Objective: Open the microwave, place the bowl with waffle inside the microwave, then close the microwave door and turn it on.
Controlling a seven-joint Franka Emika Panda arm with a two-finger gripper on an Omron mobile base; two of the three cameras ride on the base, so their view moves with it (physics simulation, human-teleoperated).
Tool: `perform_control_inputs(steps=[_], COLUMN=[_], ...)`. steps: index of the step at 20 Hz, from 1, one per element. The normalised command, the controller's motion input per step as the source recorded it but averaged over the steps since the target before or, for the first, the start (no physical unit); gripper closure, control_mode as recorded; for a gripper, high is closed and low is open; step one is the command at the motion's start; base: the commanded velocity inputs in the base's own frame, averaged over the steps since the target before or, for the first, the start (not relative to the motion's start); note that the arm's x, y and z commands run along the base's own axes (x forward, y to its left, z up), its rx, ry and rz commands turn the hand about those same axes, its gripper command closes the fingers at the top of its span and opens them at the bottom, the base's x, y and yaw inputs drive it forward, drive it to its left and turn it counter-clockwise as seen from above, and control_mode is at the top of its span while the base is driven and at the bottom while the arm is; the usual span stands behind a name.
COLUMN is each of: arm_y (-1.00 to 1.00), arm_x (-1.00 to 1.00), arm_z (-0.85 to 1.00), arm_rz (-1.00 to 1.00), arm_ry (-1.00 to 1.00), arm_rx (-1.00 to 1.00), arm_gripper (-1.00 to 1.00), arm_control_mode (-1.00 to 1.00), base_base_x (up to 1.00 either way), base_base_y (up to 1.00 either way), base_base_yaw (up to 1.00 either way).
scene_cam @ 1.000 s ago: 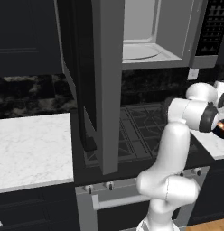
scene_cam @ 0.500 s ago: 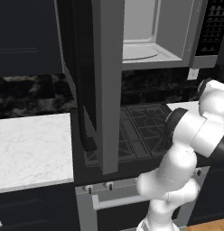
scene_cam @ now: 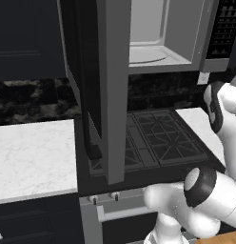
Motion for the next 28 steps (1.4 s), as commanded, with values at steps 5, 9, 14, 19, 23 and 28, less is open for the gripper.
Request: perform_control_inputs(steps=[5,9,14,19,23,28], arm_y=[1.0,1.0,0.93,0.73,0.52,0.39], arm_x=[-0.54,-0.17,0.0,0.02,0.54,0.91], arm_z=[0.71,0.73,0.93,1.0,0.85,0.35], arm_rz=[0.31,0.29,0.23,0.21,0.14,0.07], arm_ry=[-0.19,-0.25,-0.23,-0.06,0.12,0.14], arm_rx=[-0.29,-0.25,-0.15,-0.08,-0.05,-0.07], arm_gripper=[1.0,1.0,1.0,1.0,1.0,1.0], arm_control_mode=[-1.0,-1.0,-1.0,-1.0,-1.0,-1.0], base_base_x=[0.0,0.0,0.0,0.0,0.0,0.0], base_base_y=[0.0,0.0,0.0,0.0,0.0,0.0], base_base_yaw=[0.0,0.0,0.0,0.0,0.0,0.0])
